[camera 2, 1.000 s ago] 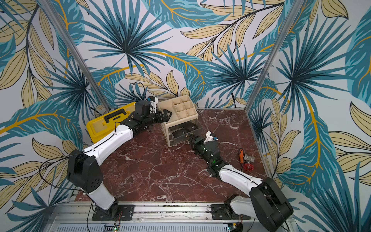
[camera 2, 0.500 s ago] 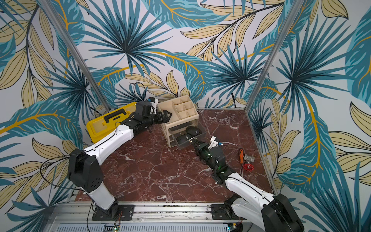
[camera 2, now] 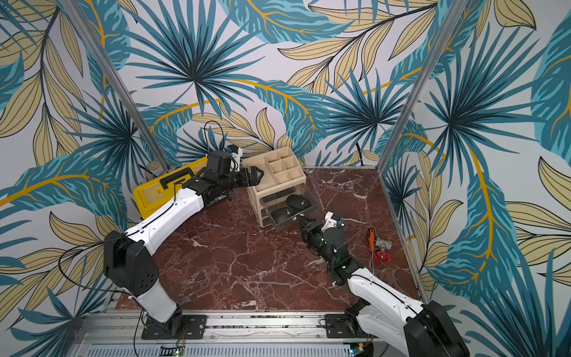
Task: Take the mice out of the drawer
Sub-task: Open the drawer in the storage box, then pick up the mouse from the drawer.
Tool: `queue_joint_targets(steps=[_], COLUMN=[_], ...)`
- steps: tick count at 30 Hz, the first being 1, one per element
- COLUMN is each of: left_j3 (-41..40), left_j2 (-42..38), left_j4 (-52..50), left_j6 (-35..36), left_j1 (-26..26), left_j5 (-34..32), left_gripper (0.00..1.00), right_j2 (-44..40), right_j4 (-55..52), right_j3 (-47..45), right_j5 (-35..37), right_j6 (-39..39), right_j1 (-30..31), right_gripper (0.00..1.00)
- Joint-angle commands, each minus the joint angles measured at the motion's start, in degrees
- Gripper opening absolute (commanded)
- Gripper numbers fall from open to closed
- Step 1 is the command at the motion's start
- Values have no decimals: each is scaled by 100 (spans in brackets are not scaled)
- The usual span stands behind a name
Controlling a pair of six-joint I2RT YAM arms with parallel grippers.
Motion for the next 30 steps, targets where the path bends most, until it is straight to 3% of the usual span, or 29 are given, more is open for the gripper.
queue_joint_targets(steps=[1, 4, 10, 13, 16, 21, 25, 30], left_j3=[524, 613, 1108, 1672, 2239, 3021, 3546, 4405], left_j2=[-338, -588, -899, -753, -513, -7, 485, 1203], left_j4=[-447, -645, -1481, -2279, -3019, -4026, -4555, -5134], left_j6=[567, 1106, 1990, 2312, 2624, 3182, 3400, 3480], left_j1=[-1, -4, -129, -281, -522, -1110, -1449, -1685], left_j5=[4, 264, 995, 1146, 1112, 425, 127, -205], left_gripper=[100, 100, 100, 100, 100, 100, 99, 87], right_j2=[-38, -109, -676, -1014, -1375, -1868, -1645, -1289], right_j4=[-276, -361, -1383, -2149, -3580, -5659, -7305, -8559], right_j3=[-113, -87, 132, 423, 1071, 2146, 3394, 4571], right_j5=[65, 61, 9, -96, -223, -308, -601, -1146], right_j6=[-109, -212, -956, -1665, -2724, -4417, -5560, -6317], right_j1=[0, -6, -2, -23, -18, -23, -24, -19], right_gripper=[35, 42, 68, 81, 98, 100, 100, 100])
